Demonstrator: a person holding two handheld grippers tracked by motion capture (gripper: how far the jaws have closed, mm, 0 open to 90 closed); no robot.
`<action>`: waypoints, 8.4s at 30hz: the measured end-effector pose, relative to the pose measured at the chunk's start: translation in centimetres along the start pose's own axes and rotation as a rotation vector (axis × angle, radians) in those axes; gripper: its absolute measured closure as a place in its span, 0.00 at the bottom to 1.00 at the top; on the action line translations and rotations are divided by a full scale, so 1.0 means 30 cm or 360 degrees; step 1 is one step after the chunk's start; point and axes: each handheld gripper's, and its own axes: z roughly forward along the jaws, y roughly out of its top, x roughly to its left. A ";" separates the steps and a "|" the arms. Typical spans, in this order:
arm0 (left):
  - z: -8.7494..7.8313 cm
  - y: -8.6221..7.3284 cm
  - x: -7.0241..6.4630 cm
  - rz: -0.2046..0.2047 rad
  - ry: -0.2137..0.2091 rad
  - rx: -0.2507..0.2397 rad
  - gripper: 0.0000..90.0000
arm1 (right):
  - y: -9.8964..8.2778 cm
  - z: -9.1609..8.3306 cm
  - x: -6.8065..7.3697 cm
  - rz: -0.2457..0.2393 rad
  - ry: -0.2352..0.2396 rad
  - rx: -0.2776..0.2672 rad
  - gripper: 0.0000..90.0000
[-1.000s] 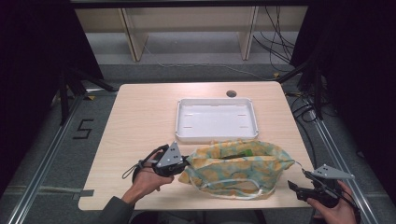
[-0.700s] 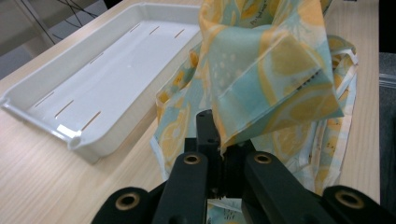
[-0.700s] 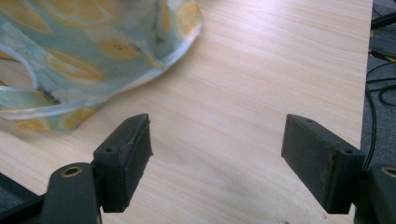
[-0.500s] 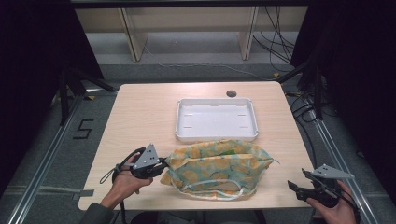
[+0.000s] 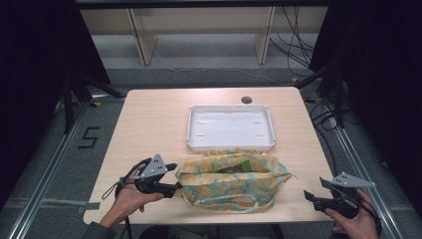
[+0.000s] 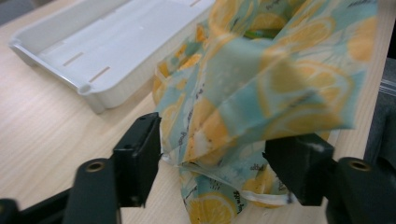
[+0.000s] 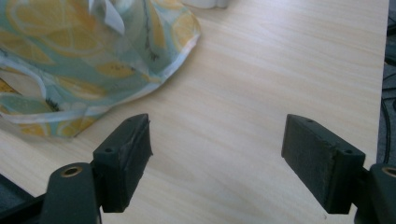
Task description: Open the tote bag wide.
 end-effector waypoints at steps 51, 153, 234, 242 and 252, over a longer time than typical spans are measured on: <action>0.230 0.135 -0.237 0.0301 -0.0315 0.0087 0.99 | 0.579 0.360 0.370 -0.0816 0.0552 0.0135 0.98; -0.046 0.253 -0.071 -0.0125 0.0087 -0.0065 0.43 | 0.515 0.185 0.413 -0.0955 0.0942 0.0049 0.50; 0.410 -0.049 -0.292 -0.0141 -0.0205 0.0123 0.99 | 0.506 0.661 0.415 -0.0854 0.0911 0.0597 0.50; 0.416 -0.049 -0.288 -0.0085 -0.0191 0.0134 0.99 | 0.509 0.650 0.416 -0.0800 0.0976 0.0590 0.54; 0.423 -0.053 -0.295 -0.0135 -0.0194 0.0141 0.99 | 0.522 0.616 0.419 -0.0757 0.0997 0.0605 0.62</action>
